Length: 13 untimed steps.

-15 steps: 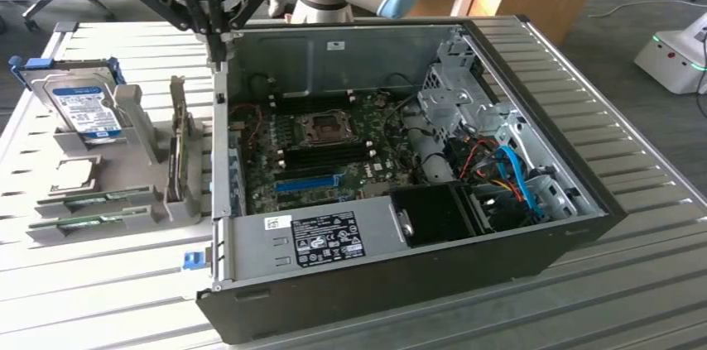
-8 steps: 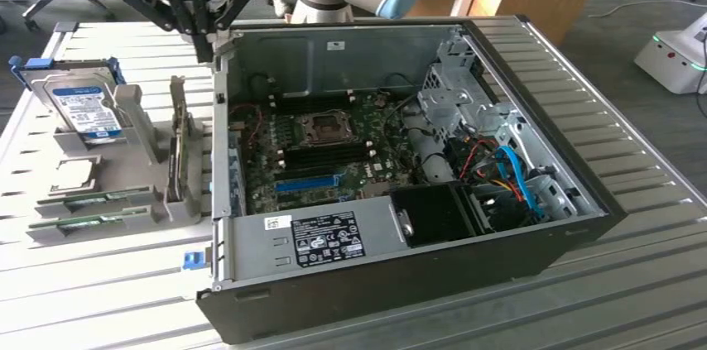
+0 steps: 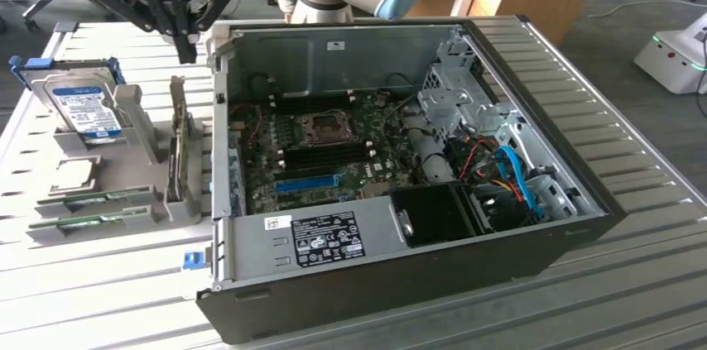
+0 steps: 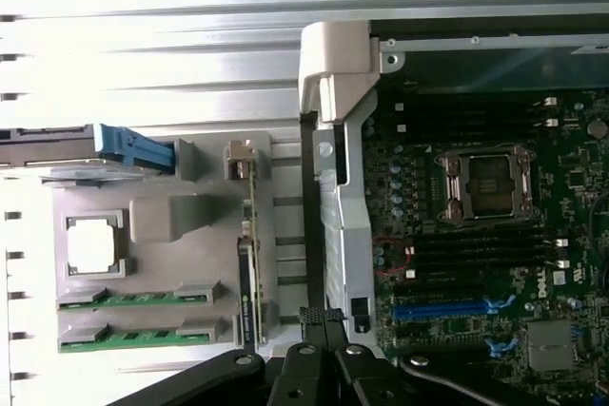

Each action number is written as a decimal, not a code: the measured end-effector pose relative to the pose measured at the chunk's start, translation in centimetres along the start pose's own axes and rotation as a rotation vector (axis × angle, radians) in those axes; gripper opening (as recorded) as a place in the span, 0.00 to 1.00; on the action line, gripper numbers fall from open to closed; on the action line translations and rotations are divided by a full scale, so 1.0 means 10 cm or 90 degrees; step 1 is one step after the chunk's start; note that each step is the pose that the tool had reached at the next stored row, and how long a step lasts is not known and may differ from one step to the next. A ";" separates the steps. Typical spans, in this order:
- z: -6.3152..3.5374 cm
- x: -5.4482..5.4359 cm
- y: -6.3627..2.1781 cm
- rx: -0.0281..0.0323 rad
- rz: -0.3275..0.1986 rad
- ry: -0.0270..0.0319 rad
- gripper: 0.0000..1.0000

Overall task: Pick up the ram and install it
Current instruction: 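Reach for the ram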

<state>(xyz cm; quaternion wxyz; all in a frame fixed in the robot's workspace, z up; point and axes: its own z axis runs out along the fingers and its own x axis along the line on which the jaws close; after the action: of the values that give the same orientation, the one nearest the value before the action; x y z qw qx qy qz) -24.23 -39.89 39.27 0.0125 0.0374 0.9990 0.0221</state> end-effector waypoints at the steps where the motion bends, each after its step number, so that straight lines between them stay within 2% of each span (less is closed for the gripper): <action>1: 0.000 0.02 -0.001 0.0000 0.000 0.0000 0.11; 13: 0.002 0.27 -0.021 0.0001 0.000 0.0005 0.11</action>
<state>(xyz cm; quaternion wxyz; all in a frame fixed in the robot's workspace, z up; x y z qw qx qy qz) -26.97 -39.89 39.18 0.0121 0.0374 0.9990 0.0220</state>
